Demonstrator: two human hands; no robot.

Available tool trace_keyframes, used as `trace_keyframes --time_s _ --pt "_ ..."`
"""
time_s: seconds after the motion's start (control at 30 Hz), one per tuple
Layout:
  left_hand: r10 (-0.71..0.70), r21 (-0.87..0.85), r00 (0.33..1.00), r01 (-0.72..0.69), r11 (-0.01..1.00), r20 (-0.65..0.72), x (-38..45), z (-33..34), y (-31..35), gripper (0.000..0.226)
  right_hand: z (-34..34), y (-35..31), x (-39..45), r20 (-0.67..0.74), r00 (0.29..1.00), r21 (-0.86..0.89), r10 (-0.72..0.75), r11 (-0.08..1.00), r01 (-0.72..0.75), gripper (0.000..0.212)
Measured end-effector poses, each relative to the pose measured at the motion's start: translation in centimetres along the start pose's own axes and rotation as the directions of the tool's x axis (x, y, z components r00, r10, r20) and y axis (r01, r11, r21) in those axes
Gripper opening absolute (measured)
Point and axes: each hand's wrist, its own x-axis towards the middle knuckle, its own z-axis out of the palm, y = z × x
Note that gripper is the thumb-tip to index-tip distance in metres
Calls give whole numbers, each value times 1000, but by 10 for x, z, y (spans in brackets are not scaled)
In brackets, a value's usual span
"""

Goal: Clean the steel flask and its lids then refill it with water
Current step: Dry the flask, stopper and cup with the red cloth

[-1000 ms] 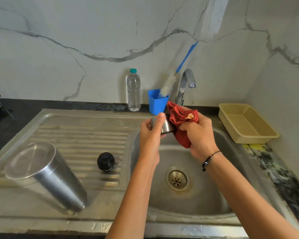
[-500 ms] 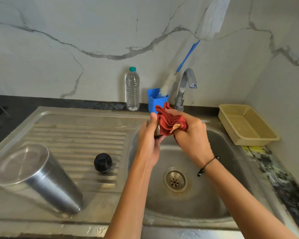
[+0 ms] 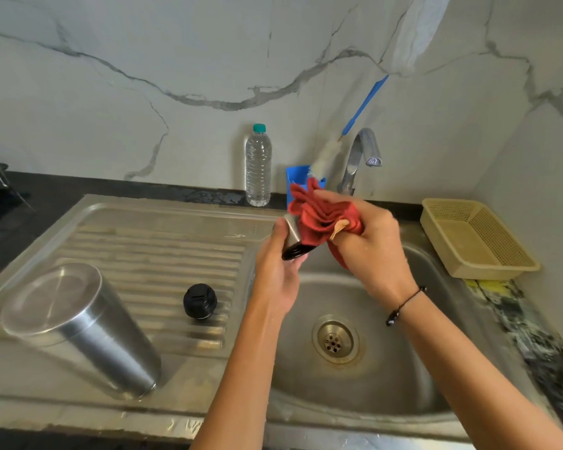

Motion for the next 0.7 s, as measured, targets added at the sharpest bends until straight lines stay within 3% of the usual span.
trace_keyframes --time_s 0.1,0.23,0.3,0.4,0.43,0.57,0.63,0.7 --pt "-17 -130 998 25 991 61 0 2 6 37 17 -2 -15 32 996 -144 -79 986 83 54" --pt "-3 -177 992 26 984 129 -3 1 6 37 15 11 -11 4 1000 -128 -8 992 8 53" --pt "-20 -115 994 32 993 106 -2 1 1 44 8 15 -9 14 997 -58 75 996 -74 50" --pt "-56 116 994 46 992 90 0 4 -10 82 0 20 -6 21 985 36 172 984 -172 47" --pt "-70 179 995 56 982 70 0 4 -13 85 -3 23 -4 24 979 68 204 976 -206 48" --pt "-106 126 994 105 986 -4 6 -4 -14 48 -13 26 1 -29 968 138 250 960 -244 57" --pt "-127 37 992 127 991 3 5 -4 -11 26 -14 23 1 -68 987 46 146 989 -143 53" --pt "-139 23 988 138 990 59 3 -3 -8 25 -8 17 -4 -45 999 -88 18 996 -22 47"
